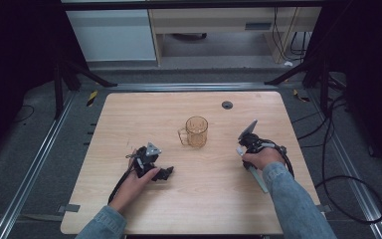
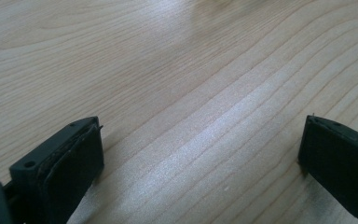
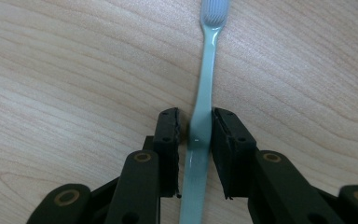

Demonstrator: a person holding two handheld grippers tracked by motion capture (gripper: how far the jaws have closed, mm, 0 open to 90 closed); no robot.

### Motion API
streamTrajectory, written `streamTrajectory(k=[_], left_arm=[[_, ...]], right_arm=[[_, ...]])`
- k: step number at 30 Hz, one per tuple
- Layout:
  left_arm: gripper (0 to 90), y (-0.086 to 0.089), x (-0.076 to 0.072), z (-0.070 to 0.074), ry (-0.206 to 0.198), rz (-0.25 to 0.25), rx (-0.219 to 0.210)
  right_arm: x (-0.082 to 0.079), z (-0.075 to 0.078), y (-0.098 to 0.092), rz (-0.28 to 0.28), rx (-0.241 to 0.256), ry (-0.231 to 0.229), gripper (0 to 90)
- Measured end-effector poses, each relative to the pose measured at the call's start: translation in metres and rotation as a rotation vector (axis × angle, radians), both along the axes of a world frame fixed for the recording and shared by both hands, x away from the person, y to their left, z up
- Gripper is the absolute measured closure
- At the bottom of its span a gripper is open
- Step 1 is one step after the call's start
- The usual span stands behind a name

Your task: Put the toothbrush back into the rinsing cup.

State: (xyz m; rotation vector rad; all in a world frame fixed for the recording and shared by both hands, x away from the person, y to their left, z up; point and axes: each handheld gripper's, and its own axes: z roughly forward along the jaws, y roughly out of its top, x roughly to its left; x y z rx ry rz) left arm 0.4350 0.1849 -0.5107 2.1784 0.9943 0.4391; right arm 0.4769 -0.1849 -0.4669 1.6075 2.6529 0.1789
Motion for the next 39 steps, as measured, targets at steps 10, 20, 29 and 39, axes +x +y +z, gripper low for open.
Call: streamTrajectory(k=[10, 20, 29, 39], left_arm=[[0.0, 0.000, 0.000, 0.000, 0.000, 0.000, 0.000], [0.0, 0.000, 0.000, 0.000, 0.000, 0.000, 0.000], [0.0, 0.000, 0.000, 0.000, 0.000, 0.000, 0.000], [0.0, 0.000, 0.000, 0.000, -0.002, -0.003, 0.003]], right_arm=[[0.001, 0.000, -0.001, -0.002, -0.001, 0.000, 75.0], [0.001, 0.000, 0.000, 0.011, -0.020, -0.001, 78.9], [-0.003, 0.018, 0.000, 0.033, 0.034, -0.054, 79.2], [-0.007, 0.047, 0.008, 0.078, 0.072, -0.143, 79.2]])
